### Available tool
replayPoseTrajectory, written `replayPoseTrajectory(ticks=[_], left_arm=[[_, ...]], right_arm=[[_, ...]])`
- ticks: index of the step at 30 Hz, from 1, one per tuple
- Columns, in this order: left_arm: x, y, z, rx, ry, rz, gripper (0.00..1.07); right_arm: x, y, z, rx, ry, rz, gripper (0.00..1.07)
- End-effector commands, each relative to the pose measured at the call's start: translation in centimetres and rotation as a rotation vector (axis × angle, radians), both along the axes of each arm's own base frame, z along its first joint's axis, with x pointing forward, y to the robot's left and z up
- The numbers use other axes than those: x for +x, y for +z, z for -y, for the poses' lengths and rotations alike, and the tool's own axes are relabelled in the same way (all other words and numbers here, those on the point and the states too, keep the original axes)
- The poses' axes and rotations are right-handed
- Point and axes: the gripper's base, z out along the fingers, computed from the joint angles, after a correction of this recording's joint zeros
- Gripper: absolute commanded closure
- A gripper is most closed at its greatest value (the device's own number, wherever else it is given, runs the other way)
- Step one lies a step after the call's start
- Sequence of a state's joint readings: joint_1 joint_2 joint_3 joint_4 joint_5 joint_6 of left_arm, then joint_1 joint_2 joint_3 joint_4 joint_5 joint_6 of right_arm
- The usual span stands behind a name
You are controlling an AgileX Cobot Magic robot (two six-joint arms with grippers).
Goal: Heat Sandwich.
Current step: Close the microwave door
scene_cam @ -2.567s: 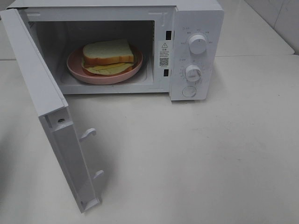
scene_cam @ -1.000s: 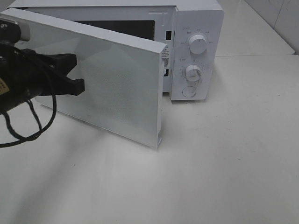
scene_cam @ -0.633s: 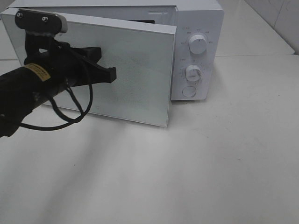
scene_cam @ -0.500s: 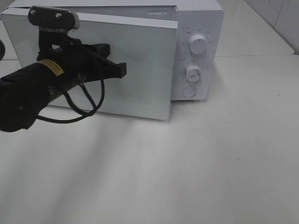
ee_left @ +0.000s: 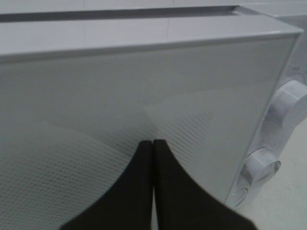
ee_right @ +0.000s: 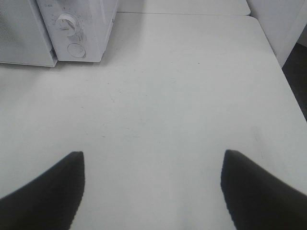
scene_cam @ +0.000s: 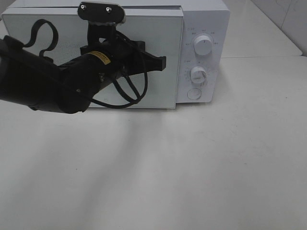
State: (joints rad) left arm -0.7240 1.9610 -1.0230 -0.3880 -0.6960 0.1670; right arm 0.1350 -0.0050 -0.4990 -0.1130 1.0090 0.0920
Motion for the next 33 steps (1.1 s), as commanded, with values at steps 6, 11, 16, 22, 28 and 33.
replayPoseTrajectory(ticks=[6, 11, 16, 22, 28, 33], left_arm=[[2.4, 0.7, 0.8, -0.078, 0.074, 0.013, 1.07], [3.0, 0.5, 1.0, -0.067, 0.092, 0.015, 1.07], [3.7, 0.4, 0.9, -0.065, 0.116, -0.004, 1.07], [3.6, 0.4, 1.0, -0.044, 0.106, 0.002, 1.07], [3.5, 0.3, 1.1, -0.039, 0.099, -0.014, 1.07], [3.3, 0.9, 1.1, -0.038, 0.079, -0.044, 1.07]], right_arm=[[-0.3, 0.0, 0.1, 0.001, -0.007, 0.039, 0.32], [-0.3, 0.0, 0.1, 0.001, -0.007, 0.039, 0.32], [-0.3, 0.0, 0.1, 0.001, -0.007, 0.039, 0.32], [-0.3, 0.0, 0.1, 0.001, -0.007, 0.039, 0.32], [-0.3, 0.0, 0.1, 0.001, -0.007, 0.039, 0.32], [-0.3, 0.0, 0.1, 0.001, -0.007, 0.039, 0.32]])
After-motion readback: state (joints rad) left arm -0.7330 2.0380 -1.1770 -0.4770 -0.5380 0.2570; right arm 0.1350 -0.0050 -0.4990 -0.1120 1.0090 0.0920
